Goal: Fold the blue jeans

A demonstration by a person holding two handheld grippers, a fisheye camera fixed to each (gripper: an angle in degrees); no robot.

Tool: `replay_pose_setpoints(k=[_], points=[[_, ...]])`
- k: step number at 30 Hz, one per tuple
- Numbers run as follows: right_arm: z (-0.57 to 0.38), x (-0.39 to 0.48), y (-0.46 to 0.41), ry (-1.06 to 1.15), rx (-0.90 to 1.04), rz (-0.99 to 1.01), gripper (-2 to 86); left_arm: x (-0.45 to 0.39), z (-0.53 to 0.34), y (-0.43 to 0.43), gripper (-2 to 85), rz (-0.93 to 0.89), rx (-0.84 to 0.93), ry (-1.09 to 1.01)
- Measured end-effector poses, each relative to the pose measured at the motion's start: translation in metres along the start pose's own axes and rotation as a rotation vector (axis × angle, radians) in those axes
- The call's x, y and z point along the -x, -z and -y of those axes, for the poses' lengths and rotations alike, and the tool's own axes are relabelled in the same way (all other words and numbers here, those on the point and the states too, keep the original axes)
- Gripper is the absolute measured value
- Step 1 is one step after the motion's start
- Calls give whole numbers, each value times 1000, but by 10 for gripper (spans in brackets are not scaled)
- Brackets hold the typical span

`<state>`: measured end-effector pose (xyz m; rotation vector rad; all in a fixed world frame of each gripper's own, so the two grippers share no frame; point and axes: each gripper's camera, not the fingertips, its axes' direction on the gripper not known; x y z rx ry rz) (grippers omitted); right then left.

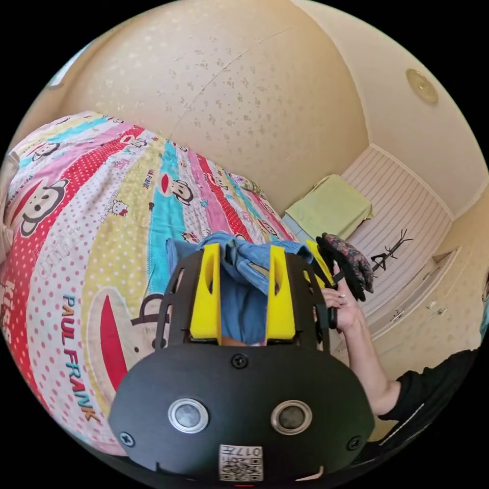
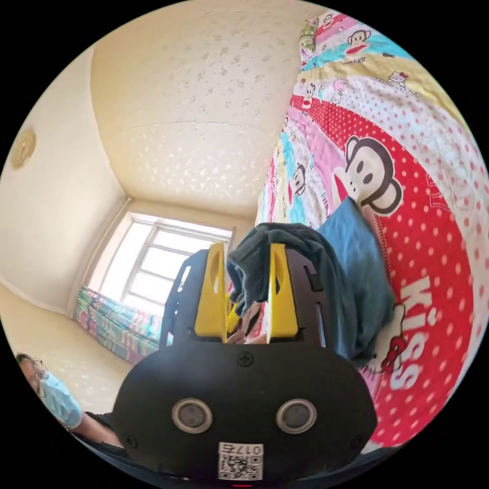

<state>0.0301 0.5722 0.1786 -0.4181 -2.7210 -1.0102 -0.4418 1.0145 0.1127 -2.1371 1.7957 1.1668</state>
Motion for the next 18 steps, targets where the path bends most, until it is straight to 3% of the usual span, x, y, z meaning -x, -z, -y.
replay_pose_setpoints(k=[6,9,11,12,14,18], points=[[-25,-12,4,136,-31,190,127,29,-66,3,132,-188,-142,69],[-54,18,4,298,37,-33,133,20,-76,-15,125,-187,2,-15],[-82,35,-11,450,81,-300,132,8,-83,-35,123,-96,96,-111],[-87,35,-18,485,111,-367,128,2,-91,-54,119,24,178,-177],[-100,15,-51,485,342,-732,89,6,-109,-93,104,204,335,-218],[-118,12,-47,506,271,-757,56,25,-120,-110,62,194,333,-160]])
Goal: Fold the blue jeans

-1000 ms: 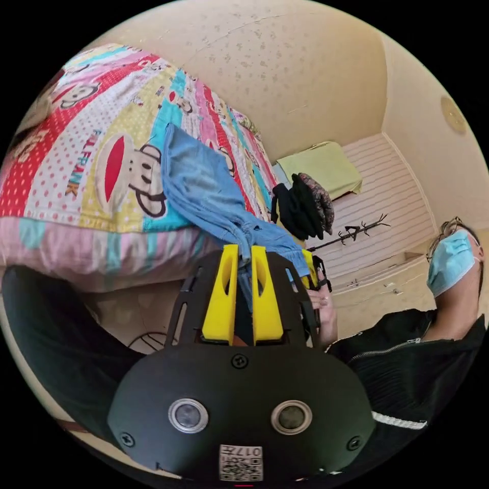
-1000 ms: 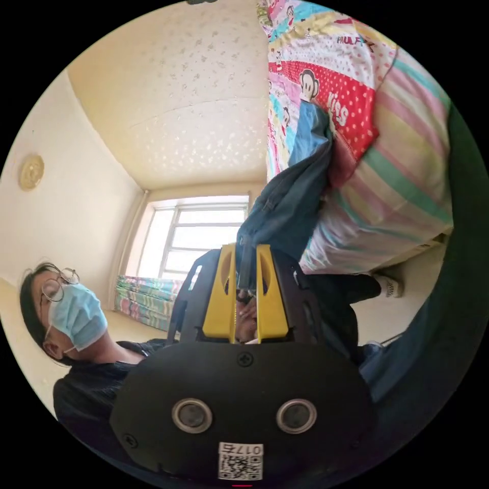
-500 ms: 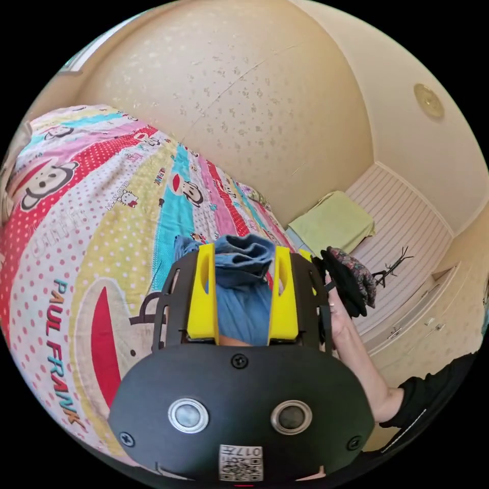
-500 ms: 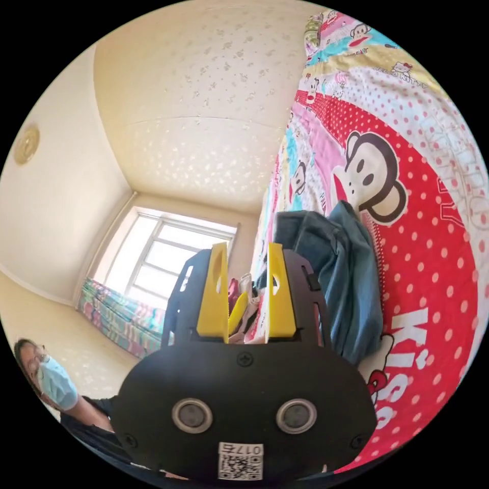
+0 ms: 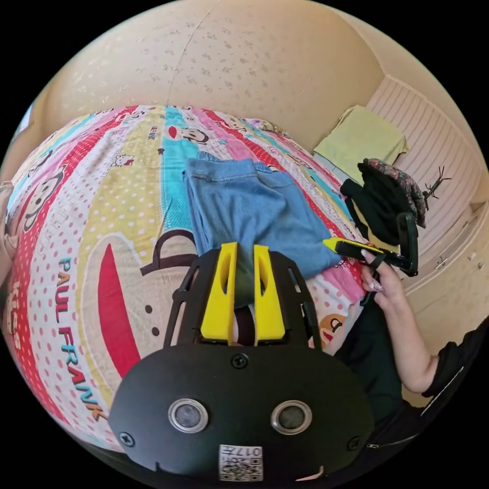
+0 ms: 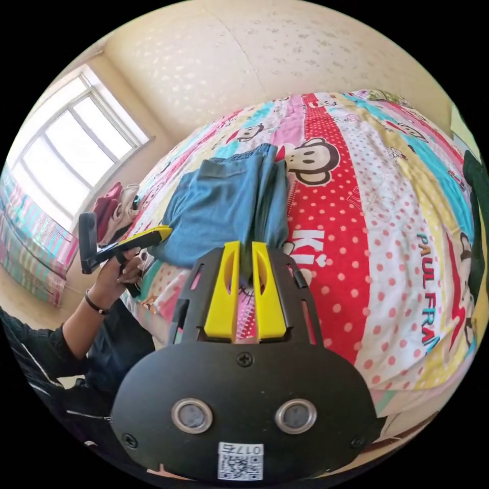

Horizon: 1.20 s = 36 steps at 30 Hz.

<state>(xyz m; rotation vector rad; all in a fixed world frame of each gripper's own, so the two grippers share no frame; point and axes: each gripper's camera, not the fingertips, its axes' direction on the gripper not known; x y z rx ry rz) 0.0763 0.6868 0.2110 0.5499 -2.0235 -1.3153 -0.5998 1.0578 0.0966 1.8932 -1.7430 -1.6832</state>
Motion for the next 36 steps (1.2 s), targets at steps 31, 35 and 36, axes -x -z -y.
replay_pose_setpoints(k=[31,35,36], points=[[-56,51,27,292,-121,51,50,16,-34,-87,45,80,-18,-41],[-52,42,21,259,-109,89,41,16,-35,-92,46,97,-17,-49],[-51,42,21,257,-108,97,40,18,-35,-94,46,94,-17,-47]])
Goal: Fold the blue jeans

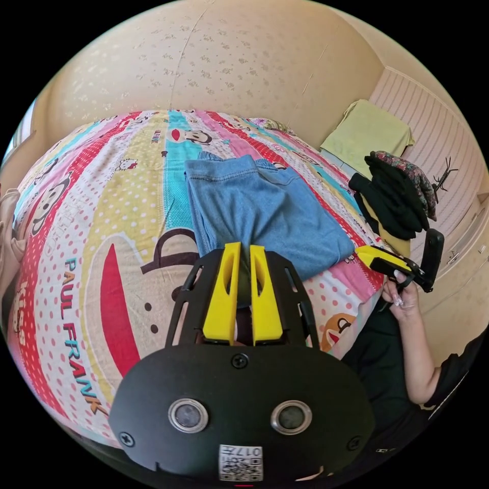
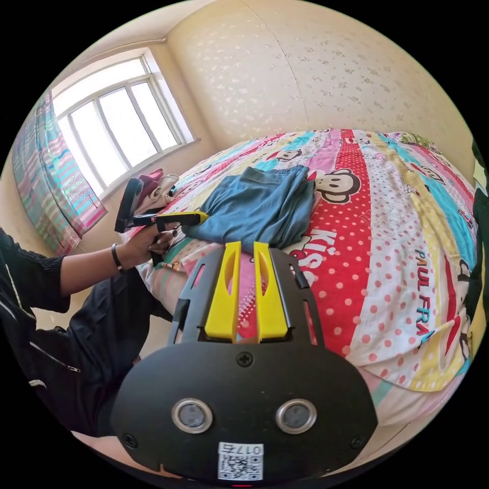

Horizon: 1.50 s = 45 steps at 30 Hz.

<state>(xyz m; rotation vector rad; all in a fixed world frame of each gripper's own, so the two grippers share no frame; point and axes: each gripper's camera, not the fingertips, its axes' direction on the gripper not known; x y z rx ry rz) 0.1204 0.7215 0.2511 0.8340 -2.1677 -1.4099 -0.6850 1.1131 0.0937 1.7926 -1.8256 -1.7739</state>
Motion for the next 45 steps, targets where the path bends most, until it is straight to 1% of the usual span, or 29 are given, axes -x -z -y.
replay_pose_setpoints(k=[5,13,23,27,29,31,35,39,42,45], points=[[4,-6,-6,-17,32,-52,36,5,1,-5,45,-4,0,2],[4,-18,-2,-32,19,2,27,8,5,-8,47,16,0,-7],[6,-34,-2,-43,38,-8,8,14,15,-6,45,18,0,-7],[8,-28,7,-9,7,-119,4,17,21,-3,45,15,-1,-7],[13,-24,-1,-4,63,-212,3,18,23,-1,45,15,-1,-8],[14,-30,-17,-41,144,-238,3,19,27,1,45,15,0,-8],[14,-53,-17,-160,137,-140,6,21,33,5,46,16,0,-9],[10,-68,-12,-153,115,-38,13,25,42,12,53,5,0,-9],[8,-76,-5,-132,106,17,25,32,51,22,68,-51,2,-2],[7,-83,12,-123,27,60,46,46,60,44,74,-84,-31,26]])
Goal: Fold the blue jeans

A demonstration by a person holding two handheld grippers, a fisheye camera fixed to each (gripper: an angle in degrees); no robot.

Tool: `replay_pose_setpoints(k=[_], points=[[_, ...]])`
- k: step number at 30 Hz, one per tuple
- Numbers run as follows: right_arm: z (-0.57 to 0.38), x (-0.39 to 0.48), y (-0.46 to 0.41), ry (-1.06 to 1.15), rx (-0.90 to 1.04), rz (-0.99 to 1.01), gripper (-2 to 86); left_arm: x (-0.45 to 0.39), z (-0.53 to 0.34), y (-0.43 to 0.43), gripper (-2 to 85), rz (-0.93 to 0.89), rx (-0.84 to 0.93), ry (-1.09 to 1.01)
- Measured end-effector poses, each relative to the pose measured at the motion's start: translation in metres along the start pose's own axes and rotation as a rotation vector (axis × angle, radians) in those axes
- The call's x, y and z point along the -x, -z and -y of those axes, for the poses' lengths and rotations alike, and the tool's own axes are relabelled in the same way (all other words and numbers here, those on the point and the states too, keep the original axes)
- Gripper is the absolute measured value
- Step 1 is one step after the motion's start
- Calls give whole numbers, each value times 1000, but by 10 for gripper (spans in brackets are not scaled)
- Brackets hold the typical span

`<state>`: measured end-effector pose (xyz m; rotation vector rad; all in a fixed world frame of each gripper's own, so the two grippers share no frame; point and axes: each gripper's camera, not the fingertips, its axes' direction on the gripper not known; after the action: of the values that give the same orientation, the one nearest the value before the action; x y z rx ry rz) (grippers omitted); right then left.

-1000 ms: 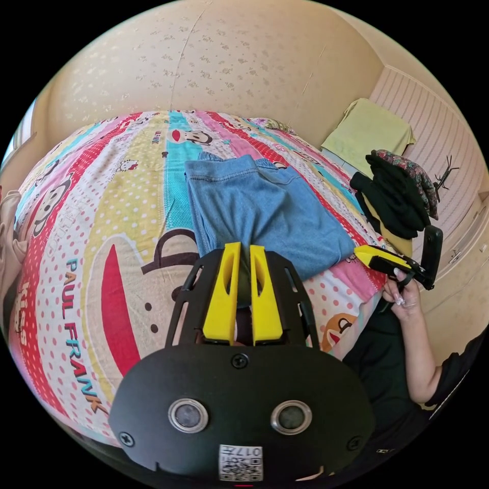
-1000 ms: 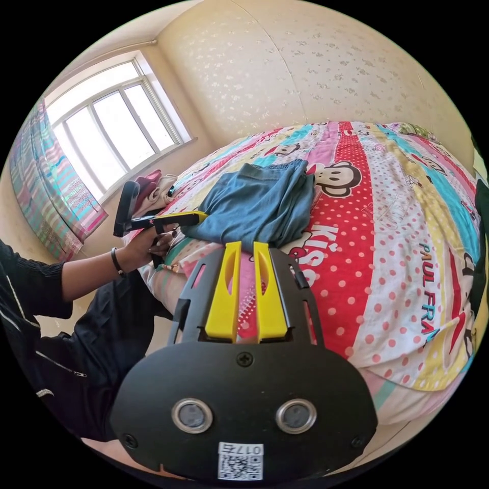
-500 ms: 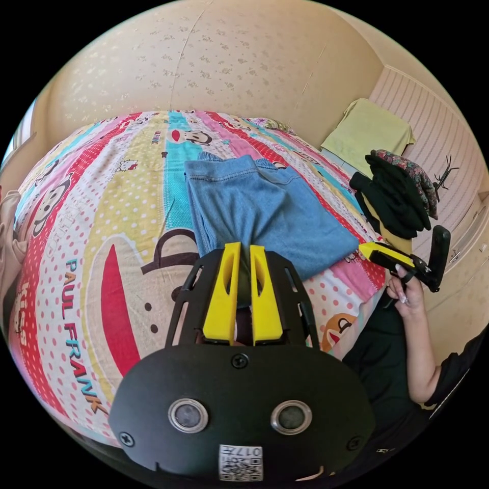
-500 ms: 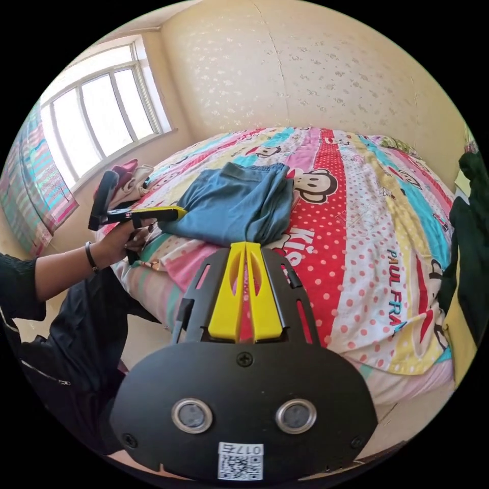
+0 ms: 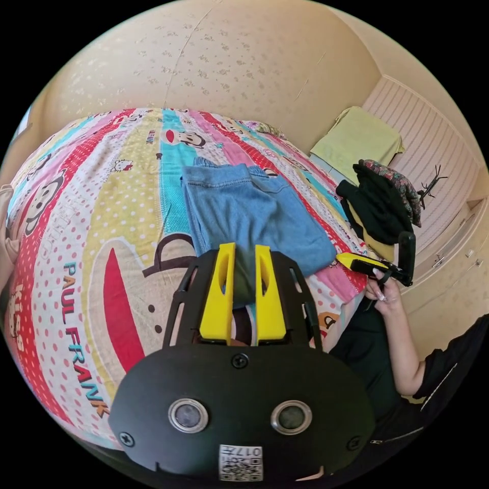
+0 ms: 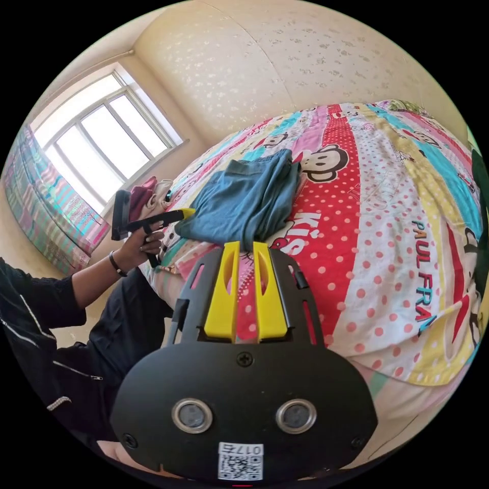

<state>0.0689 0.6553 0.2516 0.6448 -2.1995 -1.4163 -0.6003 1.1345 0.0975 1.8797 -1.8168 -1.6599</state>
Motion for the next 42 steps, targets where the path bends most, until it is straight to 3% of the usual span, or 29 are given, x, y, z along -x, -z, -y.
replay_pose_setpoints(k=[6,13,18,20,28,37,42], points=[[5,-1,23,25,-170,64,72,29,42,41,112,61,-116,7],[82,7,-1,39,-167,-21,87,66,120,23,122,96,-13,17],[140,7,-55,88,-26,-120,84,83,142,-4,121,95,50,36],[155,7,-87,87,36,-245,79,91,142,-13,118,89,62,59],[164,17,-143,93,143,-476,52,116,138,-5,67,-44,31,96],[166,44,-74,114,-120,-418,14,106,143,47,22,-140,-83,29],[178,21,-75,61,-127,-440,12,109,161,41,23,-49,-78,10]])
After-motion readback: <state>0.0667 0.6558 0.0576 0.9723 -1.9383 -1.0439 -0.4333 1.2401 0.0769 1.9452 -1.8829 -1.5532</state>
